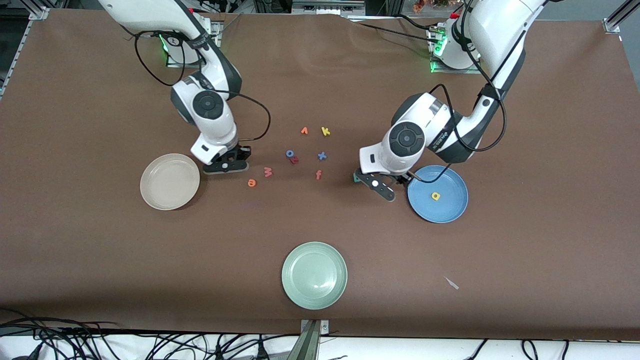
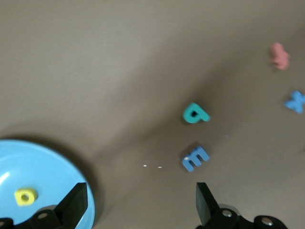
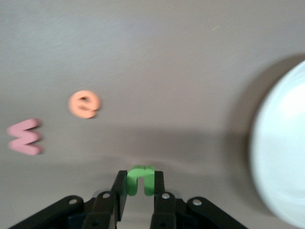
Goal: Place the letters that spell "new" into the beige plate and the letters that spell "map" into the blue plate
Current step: 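Drop the n on the cream plate while the left gripper releases the d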
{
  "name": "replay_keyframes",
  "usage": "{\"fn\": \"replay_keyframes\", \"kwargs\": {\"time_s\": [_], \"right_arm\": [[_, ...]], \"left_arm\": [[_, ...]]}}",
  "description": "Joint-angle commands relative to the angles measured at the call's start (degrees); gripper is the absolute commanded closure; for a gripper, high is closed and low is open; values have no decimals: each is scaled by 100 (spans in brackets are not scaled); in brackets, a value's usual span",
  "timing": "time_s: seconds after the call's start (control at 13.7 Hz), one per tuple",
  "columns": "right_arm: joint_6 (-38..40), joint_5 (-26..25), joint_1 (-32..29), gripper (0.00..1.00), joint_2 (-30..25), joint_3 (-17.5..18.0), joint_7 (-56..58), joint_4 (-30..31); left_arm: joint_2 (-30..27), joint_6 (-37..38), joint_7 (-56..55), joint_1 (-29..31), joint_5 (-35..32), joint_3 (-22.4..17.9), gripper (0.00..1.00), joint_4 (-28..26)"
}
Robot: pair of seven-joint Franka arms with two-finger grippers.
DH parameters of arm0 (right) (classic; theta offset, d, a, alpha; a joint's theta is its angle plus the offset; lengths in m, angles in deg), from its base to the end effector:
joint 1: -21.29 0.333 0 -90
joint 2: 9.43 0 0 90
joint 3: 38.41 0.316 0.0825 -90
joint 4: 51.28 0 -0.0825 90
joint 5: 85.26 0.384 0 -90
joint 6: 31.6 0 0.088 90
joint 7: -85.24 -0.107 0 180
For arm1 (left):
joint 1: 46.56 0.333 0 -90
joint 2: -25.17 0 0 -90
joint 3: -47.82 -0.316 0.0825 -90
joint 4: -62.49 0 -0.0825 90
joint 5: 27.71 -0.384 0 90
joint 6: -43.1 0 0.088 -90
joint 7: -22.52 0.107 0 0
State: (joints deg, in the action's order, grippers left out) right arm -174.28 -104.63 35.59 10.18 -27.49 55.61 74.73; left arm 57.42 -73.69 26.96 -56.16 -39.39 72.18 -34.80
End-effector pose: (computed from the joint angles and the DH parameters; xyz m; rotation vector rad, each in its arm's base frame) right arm 0.4978 0.2374 0.2246 2.9913 0.2808 0.0441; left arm 0.5617 -0.3325 0.2782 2.9106 -1.1262 -0.2719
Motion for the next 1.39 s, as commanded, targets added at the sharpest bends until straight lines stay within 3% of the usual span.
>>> {"fn": "replay_keyframes", "kwargs": {"time_s": [0.0,0.15,0.37,0.58,0.66,0.8,1.1,1.32], "right_arm": [[223,-58,-15,81,-377,-370,824,143],[214,-58,-15,80,-571,-800,1596,345],[-127,-23,-15,80,-686,-1530,2643,661],[-1075,-14,-24,65,-607,-1909,3077,1092],[-1078,4,-15,58,-616,-1910,3042,1084],[-1069,21,-7,54,-642,-1857,2972,1066],[-981,924,37,49,-590,-1138,2525,725],[-561,1120,213,47,-169,-716,1762,-100]], "left_arm": [[-140,16,775,28,-237,69,1,-237],[-149,-98,1267,28,-246,69,2,-387],[-158,-1229,1788,2,-570,69,2,-1054],[-140,-1452,1788,-270,-966,78,2,-1205],[-123,-1470,1788,-288,-1019,78,2,-1214],[-9,-1688,1797,-419,-1204,78,2,-1231],[202,-2101,1919,-420,-1431,78,2,-1337],[264,-2129,1972,-394,-1608,78,5,-1406]]}}
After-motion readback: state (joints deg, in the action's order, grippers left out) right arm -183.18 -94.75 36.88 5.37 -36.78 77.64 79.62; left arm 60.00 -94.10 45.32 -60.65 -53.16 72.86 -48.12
